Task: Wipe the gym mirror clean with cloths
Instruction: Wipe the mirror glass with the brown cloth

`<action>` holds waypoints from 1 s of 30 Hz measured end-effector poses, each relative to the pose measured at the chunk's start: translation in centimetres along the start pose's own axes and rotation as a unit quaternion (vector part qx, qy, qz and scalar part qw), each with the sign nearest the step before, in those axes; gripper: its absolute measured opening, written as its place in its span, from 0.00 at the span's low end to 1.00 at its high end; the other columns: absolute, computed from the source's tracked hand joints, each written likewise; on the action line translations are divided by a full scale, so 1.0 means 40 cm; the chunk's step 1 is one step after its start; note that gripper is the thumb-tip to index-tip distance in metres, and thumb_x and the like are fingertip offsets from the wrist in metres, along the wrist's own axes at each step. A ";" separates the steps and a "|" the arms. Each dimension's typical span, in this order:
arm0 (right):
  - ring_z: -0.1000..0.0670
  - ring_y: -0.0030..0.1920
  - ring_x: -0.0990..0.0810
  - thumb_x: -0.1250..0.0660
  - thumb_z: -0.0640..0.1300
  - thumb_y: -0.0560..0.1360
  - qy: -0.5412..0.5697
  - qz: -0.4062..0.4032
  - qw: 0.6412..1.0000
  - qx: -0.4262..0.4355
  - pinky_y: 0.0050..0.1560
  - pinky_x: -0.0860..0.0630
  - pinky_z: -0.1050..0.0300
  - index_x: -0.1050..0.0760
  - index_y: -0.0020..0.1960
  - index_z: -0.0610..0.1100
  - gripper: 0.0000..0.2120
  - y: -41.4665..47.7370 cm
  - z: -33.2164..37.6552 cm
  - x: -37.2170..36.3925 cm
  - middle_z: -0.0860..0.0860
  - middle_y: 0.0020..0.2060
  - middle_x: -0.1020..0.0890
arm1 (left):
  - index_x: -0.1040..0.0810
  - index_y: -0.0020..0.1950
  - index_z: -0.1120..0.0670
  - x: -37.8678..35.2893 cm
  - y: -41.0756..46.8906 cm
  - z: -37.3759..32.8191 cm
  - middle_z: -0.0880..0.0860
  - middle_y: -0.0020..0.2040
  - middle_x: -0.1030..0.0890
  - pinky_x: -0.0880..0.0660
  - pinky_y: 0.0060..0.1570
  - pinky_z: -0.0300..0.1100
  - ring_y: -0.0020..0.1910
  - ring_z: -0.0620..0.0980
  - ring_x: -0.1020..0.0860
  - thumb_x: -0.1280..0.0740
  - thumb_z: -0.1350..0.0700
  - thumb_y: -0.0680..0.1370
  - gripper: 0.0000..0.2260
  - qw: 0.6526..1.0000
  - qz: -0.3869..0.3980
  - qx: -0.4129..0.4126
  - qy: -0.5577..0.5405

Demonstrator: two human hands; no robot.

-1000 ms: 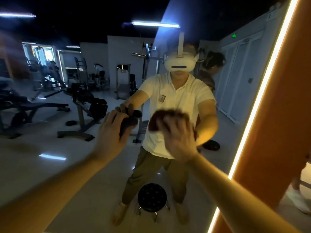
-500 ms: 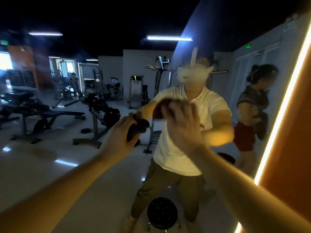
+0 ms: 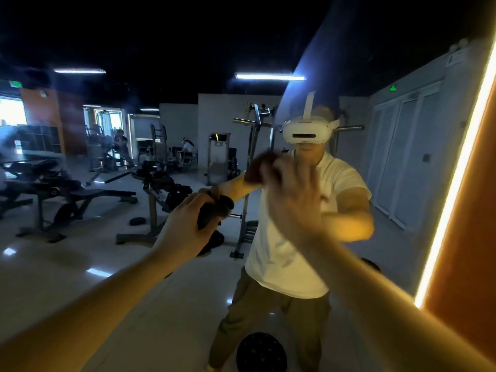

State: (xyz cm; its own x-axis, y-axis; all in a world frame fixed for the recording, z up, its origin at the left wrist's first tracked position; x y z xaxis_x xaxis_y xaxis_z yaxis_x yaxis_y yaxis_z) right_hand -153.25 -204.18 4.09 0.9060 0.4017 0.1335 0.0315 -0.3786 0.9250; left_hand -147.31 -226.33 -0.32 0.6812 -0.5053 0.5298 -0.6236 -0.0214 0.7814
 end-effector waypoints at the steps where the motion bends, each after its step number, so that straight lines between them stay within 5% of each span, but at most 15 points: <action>1: 0.38 0.64 0.31 0.34 0.42 0.76 0.021 0.036 0.998 0.052 0.66 0.33 0.37 0.25 0.69 0.43 0.22 -0.079 0.054 -0.009 0.43 0.63 0.29 | 0.23 0.58 0.52 0.009 0.002 -0.003 0.44 0.53 0.25 0.29 0.45 0.25 0.50 0.31 0.24 0.30 0.54 0.80 0.08 1.000 -0.016 0.003 -0.018; 4: 0.45 0.59 0.26 0.27 0.47 0.72 0.044 0.147 0.957 0.246 0.62 0.30 0.47 0.22 0.67 0.48 0.23 -0.253 0.116 -0.003 0.49 0.60 0.22 | 0.23 0.57 0.53 0.024 0.017 -0.015 0.47 0.52 0.23 0.28 0.46 0.32 0.47 0.42 0.22 0.30 0.53 0.80 0.08 0.999 -0.044 0.000 -0.031; 7: 0.44 0.57 0.25 0.26 0.46 0.73 0.012 0.137 0.949 0.282 0.60 0.27 0.45 0.24 0.67 0.47 0.22 -0.179 0.019 0.020 0.47 0.60 0.22 | 0.22 0.57 0.55 0.017 0.028 -0.054 0.48 0.53 0.23 0.30 0.46 0.33 0.47 0.47 0.22 0.30 0.53 0.79 0.10 0.999 -0.027 -0.026 -0.015; 12: 0.41 0.58 0.31 0.28 0.41 0.76 -0.058 -0.038 0.998 -0.009 0.59 0.33 0.46 0.23 0.67 0.41 0.20 0.040 -0.244 0.094 0.43 0.60 0.29 | 0.23 0.58 0.56 -0.036 0.034 -0.134 0.53 0.52 0.23 0.34 0.43 0.31 0.44 0.46 0.27 0.29 0.55 0.78 0.11 0.995 -0.039 -0.091 0.022; 15: 0.38 0.61 0.31 0.30 0.40 0.75 -0.032 -0.055 0.993 -0.097 0.61 0.32 0.41 0.24 0.69 0.41 0.22 -0.069 -0.185 0.085 0.42 0.62 0.32 | 0.23 0.57 0.58 -0.075 0.038 -0.157 0.56 0.52 0.22 0.28 0.45 0.41 0.46 0.52 0.23 0.28 0.56 0.77 0.11 0.991 -0.056 -0.115 0.030; 19: 0.43 0.59 0.27 0.34 0.43 0.76 0.011 0.103 0.990 0.100 0.59 0.21 0.39 0.26 0.69 0.46 0.22 -0.380 -0.066 0.095 0.47 0.61 0.28 | 0.22 0.56 0.58 -0.110 0.052 -0.183 0.57 0.55 0.22 0.25 0.46 0.42 0.51 0.54 0.22 0.32 0.47 0.81 0.14 0.984 -0.064 -0.154 0.056; 22: 0.46 0.58 0.25 0.35 0.40 0.76 -0.027 0.153 0.972 0.178 0.61 0.21 0.41 0.26 0.69 0.49 0.21 -0.351 -0.177 0.148 0.49 0.59 0.25 | 0.22 0.56 0.58 -0.117 0.064 -0.206 0.58 0.54 0.21 0.19 0.42 0.49 0.51 0.57 0.21 0.38 0.41 0.80 0.20 0.978 -0.054 -0.183 0.085; 25: 0.44 0.54 0.25 0.33 0.42 0.81 -0.091 0.010 0.994 0.057 0.55 0.23 0.39 0.27 0.63 0.45 0.12 -0.153 -0.349 0.189 0.46 0.56 0.26 | 0.23 0.56 0.58 -0.127 0.071 -0.215 0.59 0.55 0.21 0.20 0.43 0.50 0.51 0.59 0.20 0.39 0.41 0.80 0.20 0.977 -0.053 -0.182 0.097; 30: 0.37 0.61 0.29 0.35 0.43 0.79 -0.122 -0.110 0.971 -0.175 0.60 0.33 0.43 0.28 0.71 0.41 0.21 -0.123 -0.401 0.177 0.39 0.64 0.28 | 0.22 0.55 0.60 -0.141 0.073 -0.205 0.60 0.54 0.21 0.21 0.44 0.52 0.52 0.63 0.20 0.29 0.49 0.78 0.15 0.976 -0.052 -0.180 0.111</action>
State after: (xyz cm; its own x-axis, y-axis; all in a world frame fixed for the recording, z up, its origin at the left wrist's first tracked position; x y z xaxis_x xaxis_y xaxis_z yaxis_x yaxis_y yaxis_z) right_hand -153.78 -186.10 6.17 0.9680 0.2147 -0.1299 0.1290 0.0185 0.9915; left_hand -149.81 -216.48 1.68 0.8246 -0.3170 0.4686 -0.3987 0.2621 0.8788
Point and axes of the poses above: each hand's wrist, its own y-axis towards the middle knuckle, its own x-axis out of the back of the hand, z = x × y, the point moved 2 cm from there along y, towards the middle knuckle
